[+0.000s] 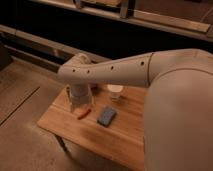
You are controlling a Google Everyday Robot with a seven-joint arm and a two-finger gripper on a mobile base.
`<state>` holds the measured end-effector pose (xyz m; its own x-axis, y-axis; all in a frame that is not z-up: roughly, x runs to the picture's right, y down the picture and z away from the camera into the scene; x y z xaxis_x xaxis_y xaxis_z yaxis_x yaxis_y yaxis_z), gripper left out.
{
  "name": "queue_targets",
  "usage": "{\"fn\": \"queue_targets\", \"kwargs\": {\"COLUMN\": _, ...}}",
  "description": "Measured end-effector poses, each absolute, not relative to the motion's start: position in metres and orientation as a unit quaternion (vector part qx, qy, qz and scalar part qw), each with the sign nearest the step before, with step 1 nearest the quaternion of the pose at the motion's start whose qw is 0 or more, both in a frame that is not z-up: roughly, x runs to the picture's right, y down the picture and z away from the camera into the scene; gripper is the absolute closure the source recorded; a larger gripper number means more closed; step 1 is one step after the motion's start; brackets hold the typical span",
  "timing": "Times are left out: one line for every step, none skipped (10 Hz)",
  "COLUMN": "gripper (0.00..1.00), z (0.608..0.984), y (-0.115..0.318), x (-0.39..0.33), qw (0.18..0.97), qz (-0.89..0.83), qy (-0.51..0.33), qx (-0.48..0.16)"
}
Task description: Push the eraser across the table
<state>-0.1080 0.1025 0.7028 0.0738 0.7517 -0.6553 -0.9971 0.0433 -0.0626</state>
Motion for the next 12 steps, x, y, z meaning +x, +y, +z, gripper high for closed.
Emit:
{"fn": "queue_targets", "kwargs": {"gripper": 0.35, "z": 0.703, "y": 0.103, "x": -0.108, "qw": 0.684, "qz": 0.639, "qy": 0.233, "qx": -0.264}}
{"fn": "queue_targets", "kwargs": {"gripper": 0.35, "z": 0.703, "y": 0.102, "x": -0.108, "qw": 0.684, "qz": 0.639, "qy": 0.233, "qx": -0.263}}
{"fn": "queue_targets", "kwargs": {"gripper": 0.35, "z": 0.702, "y": 0.102, "x": -0.108, "qw": 0.685, "qz": 0.639, "qy": 0.232, "qx": -0.262}}
{"fn": "queue_targets", "kwargs": {"gripper": 0.41, "z": 0.699, "y": 0.096, "x": -0.106, "qw": 0.691, "qz": 0.637, "qy": 0.231, "qx": -0.249}}
{"fn": "queue_targets", "kwargs": {"gripper": 0.49, "z": 0.692, "y": 0.084, "x": -0.105, "qw": 0.701, "qz": 0.635, "qy": 0.229, "qx": -0.23}}
{"fn": "queue_targets", "kwargs": {"gripper": 0.57, "z": 0.684, "y": 0.067, "x": -0.107, "qw": 0.712, "qz": 0.634, "qy": 0.219, "qx": -0.208}}
{"fn": "queue_targets", "kwargs": {"gripper": 0.68, "z": 0.676, "y": 0.045, "x": -0.11, "qw": 0.719, "qz": 0.634, "qy": 0.214, "qx": -0.186}}
{"fn": "queue_targets", "kwargs": {"gripper": 0.79, "z": 0.674, "y": 0.026, "x": -0.108, "qw": 0.715, "qz": 0.64, "qy": 0.218, "qx": -0.176}}
{"fn": "queue_targets", "kwargs": {"gripper": 0.89, "z": 0.676, "y": 0.012, "x": -0.105, "qw": 0.706, "qz": 0.648, "qy": 0.224, "qx": -0.178}}
{"fn": "queue_targets", "kwargs": {"gripper": 0.96, "z": 0.681, "y": 0.001, "x": -0.101, "qw": 0.695, "qz": 0.657, "qy": 0.227, "qx": -0.183}}
{"fn": "queue_targets", "kwargs": {"gripper": 1.0, "z": 0.69, "y": -0.015, "x": -0.097, "qw": 0.678, "qz": 0.672, "qy": 0.227, "qx": -0.194}}
{"fn": "queue_targets", "kwargs": {"gripper": 1.0, "z": 0.7, "y": -0.024, "x": -0.097, "qw": 0.666, "qz": 0.681, "qy": 0.221, "qx": -0.207}}
